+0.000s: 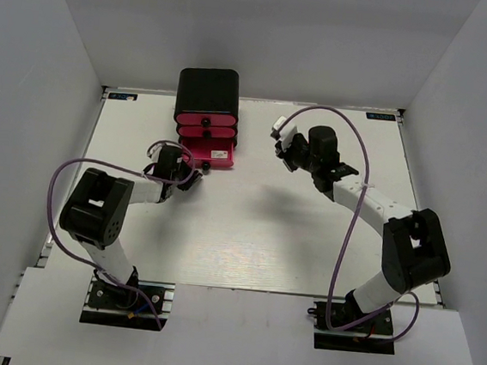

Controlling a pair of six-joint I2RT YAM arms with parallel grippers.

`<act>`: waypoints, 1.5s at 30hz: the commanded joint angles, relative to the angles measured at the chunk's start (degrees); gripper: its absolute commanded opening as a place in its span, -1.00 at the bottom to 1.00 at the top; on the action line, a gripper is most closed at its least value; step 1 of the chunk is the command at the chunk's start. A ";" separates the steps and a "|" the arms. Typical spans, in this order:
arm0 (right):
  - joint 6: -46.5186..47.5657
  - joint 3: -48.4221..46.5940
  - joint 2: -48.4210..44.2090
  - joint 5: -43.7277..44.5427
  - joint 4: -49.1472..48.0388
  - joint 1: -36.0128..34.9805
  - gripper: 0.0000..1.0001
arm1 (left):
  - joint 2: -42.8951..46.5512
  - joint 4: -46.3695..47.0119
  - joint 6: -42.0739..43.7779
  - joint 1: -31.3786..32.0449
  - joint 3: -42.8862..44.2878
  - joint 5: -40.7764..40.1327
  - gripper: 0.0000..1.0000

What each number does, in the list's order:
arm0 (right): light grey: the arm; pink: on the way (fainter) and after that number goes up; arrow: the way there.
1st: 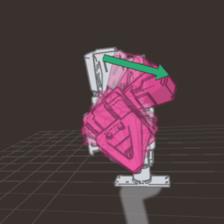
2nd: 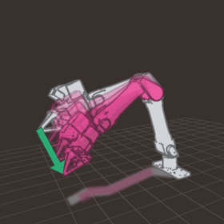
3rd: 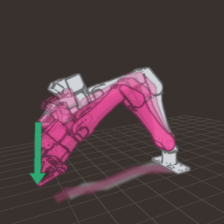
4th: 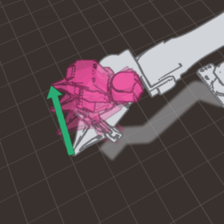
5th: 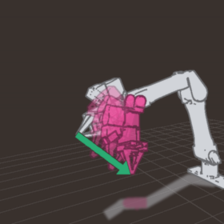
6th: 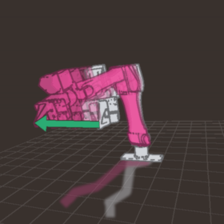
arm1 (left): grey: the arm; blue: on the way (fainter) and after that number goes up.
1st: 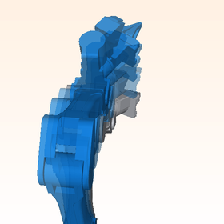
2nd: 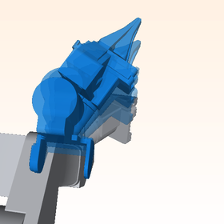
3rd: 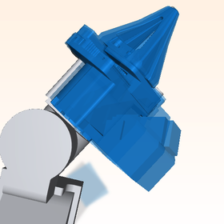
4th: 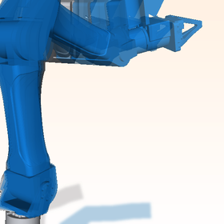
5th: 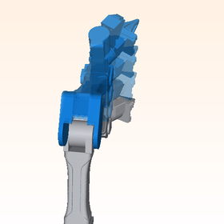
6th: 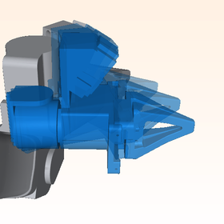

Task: Sort the stationery into containers
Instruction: Close the drawer in the storage box.

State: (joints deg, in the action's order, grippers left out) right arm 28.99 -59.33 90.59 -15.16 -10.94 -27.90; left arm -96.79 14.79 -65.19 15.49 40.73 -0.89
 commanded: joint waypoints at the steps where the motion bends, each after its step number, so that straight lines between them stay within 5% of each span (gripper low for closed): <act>1: -2.27 0.01 -1.90 -1.45 -2.77 1.27 -1.00 | -0.06 -3.44 -0.91 0.16 3.03 -0.87 -0.77; 12: -2.71 -1.40 -0.32 -3.74 -1.54 3.46 -1.00 | -6.39 -5.82 -2.48 0.16 9.63 -2.54 -0.64; 21: -2.45 -1.14 -0.06 -4.44 -0.84 4.34 -1.00 | -9.55 -7.58 -3.10 0.16 14.63 -3.59 -0.02; 36: -2.36 -2.28 0.73 -4.79 -0.22 5.22 -1.00 | -11.84 -9.86 -6.62 -0.90 19.20 -4.73 0.30; 45: -2.36 -2.81 1.08 -4.97 -0.13 5.93 -1.00 | -12.98 -11.27 -7.15 -0.90 20.97 -4.74 0.30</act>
State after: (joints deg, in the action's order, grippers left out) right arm 27.16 -59.48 91.37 -19.33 -10.28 -22.41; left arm -109.32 5.02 -72.10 15.07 60.10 -4.05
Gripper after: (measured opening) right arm 0.012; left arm 0.662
